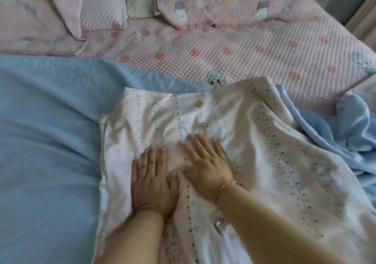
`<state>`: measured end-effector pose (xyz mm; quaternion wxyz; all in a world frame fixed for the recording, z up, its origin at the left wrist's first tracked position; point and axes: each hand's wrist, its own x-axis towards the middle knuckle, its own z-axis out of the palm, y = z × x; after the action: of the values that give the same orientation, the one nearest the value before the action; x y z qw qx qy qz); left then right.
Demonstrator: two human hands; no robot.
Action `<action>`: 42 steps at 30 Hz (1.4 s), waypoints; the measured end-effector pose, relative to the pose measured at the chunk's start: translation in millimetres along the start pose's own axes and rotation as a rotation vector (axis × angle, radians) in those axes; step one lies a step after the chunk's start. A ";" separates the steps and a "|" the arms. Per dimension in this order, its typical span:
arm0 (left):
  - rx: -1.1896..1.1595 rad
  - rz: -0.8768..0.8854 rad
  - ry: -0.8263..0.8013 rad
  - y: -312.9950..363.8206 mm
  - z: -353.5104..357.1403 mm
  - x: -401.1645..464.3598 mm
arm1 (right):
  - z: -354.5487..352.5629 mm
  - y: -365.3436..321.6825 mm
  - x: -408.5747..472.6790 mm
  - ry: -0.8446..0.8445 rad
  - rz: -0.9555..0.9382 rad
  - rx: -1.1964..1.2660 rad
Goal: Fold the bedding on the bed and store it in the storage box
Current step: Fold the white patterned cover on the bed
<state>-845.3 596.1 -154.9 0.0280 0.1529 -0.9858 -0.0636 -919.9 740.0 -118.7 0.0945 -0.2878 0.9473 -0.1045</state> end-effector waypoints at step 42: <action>0.086 -0.128 -0.155 7.6 -12.5 -131.8 | 21.6 -6.2 -92.2 -0.207 0.123 0.304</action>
<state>-721.2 642.1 -146.3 -0.0588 0.2113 -0.9750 -0.0345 -836.2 783.9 -127.0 0.2403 -0.2210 0.9215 -0.2102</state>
